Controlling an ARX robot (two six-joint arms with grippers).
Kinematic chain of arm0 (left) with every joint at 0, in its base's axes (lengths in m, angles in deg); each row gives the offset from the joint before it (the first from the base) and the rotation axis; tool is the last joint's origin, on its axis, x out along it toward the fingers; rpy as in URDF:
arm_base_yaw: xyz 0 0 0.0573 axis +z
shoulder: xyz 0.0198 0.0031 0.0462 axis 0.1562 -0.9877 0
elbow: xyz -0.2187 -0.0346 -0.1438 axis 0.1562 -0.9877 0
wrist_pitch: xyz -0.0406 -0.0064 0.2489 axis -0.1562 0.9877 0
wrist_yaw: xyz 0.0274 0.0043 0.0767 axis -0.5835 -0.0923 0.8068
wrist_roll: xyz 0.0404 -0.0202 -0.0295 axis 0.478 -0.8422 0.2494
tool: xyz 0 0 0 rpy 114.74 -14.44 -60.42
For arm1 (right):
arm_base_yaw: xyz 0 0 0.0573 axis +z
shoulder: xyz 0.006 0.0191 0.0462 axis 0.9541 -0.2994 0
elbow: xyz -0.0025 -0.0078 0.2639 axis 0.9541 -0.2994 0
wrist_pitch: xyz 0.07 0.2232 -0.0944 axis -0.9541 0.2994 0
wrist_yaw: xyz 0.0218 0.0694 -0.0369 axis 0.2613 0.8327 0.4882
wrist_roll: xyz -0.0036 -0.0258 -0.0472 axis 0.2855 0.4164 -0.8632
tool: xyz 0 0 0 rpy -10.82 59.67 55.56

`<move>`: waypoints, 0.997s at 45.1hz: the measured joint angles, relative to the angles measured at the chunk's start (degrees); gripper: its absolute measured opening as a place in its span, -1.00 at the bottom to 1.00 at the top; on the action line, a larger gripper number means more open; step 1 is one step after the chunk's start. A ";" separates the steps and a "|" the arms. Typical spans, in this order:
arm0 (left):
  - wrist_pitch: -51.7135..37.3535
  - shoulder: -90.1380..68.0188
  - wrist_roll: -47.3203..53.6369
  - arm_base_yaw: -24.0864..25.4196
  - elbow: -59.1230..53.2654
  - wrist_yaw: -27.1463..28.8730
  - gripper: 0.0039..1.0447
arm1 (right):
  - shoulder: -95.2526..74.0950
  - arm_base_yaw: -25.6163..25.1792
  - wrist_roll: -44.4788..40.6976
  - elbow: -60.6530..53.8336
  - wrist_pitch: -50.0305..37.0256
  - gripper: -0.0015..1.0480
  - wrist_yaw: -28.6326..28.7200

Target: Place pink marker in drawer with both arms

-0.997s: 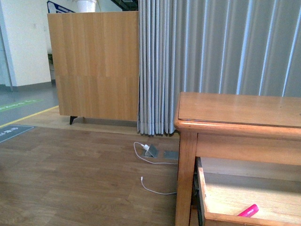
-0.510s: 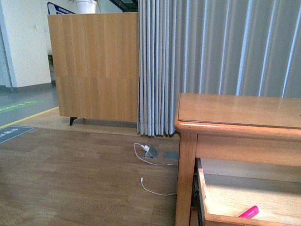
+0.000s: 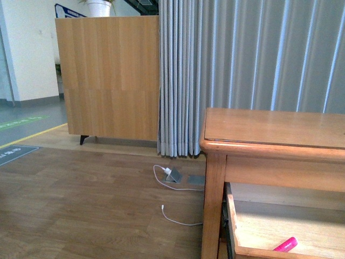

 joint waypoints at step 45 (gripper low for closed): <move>0.00 0.00 0.00 0.00 0.00 0.00 0.89 | -53.90 15.26 -14.45 11.45 -23.61 0.84 -16.66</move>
